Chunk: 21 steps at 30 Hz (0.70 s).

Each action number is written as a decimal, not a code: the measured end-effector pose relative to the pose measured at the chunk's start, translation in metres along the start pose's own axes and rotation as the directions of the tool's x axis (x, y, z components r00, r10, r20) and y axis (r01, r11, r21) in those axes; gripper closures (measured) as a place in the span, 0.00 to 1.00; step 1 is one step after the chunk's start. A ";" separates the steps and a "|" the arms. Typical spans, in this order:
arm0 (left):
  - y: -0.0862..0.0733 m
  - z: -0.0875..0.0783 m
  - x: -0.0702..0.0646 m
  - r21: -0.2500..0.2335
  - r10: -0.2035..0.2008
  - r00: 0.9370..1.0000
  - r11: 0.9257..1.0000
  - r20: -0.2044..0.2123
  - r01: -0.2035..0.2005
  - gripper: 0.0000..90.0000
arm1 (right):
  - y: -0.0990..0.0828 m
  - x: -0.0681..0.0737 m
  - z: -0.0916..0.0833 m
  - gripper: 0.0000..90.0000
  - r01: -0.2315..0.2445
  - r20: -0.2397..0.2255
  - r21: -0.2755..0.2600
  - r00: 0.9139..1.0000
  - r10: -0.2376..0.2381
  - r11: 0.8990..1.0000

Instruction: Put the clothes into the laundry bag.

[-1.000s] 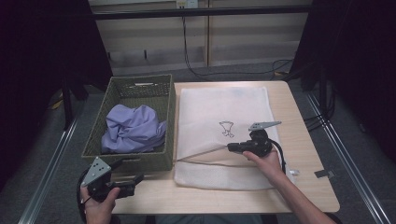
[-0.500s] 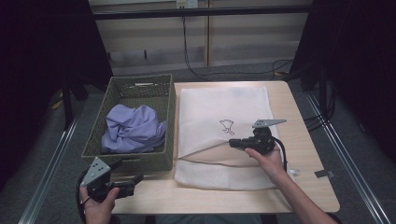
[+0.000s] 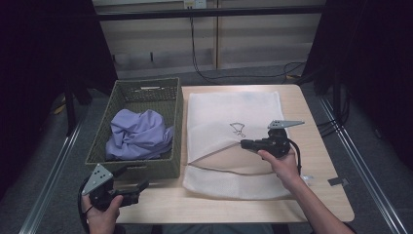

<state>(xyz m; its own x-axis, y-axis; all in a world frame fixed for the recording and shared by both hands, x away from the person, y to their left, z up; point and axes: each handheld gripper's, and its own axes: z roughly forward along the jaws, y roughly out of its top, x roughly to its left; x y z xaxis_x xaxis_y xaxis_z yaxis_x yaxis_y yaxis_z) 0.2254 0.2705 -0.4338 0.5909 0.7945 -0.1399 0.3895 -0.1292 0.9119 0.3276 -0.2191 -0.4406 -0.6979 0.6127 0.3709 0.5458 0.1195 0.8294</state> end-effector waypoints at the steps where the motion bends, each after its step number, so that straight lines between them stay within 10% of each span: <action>1: 0.000 0.000 0.000 -0.001 0.001 1.000 1.000 0.006 -0.001 0.08 | 0.001 0.000 -0.001 1.00 0.003 0.001 -0.003 1.000 -0.003 1.000; 21: 0.000 -0.001 -0.002 -0.004 0.010 1.000 1.000 0.018 -0.010 0.08 | 0.036 -0.001 -0.015 0.99 0.031 0.012 -0.124 0.999 -0.030 0.992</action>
<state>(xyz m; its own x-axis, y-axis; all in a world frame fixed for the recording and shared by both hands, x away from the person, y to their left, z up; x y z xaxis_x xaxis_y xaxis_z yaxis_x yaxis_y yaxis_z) 0.2241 0.2695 -0.4333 0.6073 0.7825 -0.1375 0.3809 -0.1349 0.9147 0.3417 -0.2270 -0.4050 -0.7082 0.6185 0.3405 0.4616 0.0406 0.8862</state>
